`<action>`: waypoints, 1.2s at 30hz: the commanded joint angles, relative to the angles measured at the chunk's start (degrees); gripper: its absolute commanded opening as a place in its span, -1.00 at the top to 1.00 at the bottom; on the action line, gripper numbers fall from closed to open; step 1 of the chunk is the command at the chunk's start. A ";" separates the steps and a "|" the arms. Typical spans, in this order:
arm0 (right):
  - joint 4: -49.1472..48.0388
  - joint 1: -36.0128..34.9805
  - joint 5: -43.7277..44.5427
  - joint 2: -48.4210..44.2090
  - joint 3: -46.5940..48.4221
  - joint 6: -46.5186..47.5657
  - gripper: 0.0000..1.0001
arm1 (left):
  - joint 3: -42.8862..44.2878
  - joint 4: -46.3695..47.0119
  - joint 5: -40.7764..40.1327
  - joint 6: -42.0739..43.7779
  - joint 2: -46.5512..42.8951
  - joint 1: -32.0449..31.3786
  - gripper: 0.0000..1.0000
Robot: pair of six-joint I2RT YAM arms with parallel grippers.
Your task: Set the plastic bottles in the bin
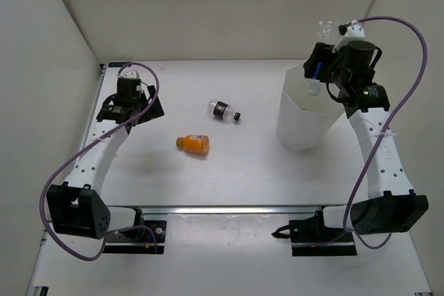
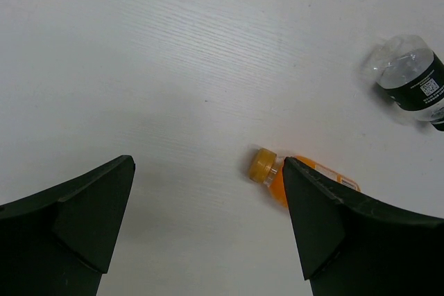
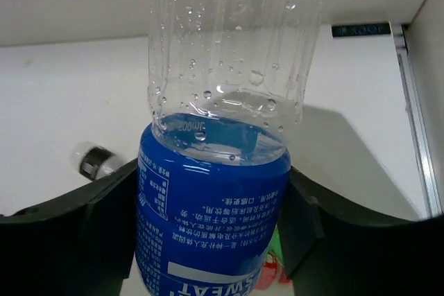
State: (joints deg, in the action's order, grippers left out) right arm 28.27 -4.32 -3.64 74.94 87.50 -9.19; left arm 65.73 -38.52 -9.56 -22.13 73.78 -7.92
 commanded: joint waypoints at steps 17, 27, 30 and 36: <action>7.33 -29.83 -3.29 10.04 11.46 17.36 -0.98 | -6.67 -11.57 -0.72 -1.25 -20.50 -1.31 -0.98; 7.67 -47.18 -11.75 38.16 20.06 27.55 -0.99 | -11.68 -24.84 -0.63 -6.52 -34.21 -4.38 -0.97; 8.29 -47.98 -11.13 44.85 23.06 29.49 -0.99 | -11.33 -27.39 -2.91 -8.45 -36.07 -5.70 -0.97; 12.43 -47.81 -7.08 57.41 31.06 33.64 -0.99 | -11.51 -27.49 -1.25 -7.40 -35.37 -6.23 -0.98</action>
State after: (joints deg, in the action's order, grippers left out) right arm 40.14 -52.75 -12.43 131.28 113.95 21.63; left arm 54.11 -65.19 -11.09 -29.39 37.41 -14.26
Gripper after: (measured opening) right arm 0.996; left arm 0.987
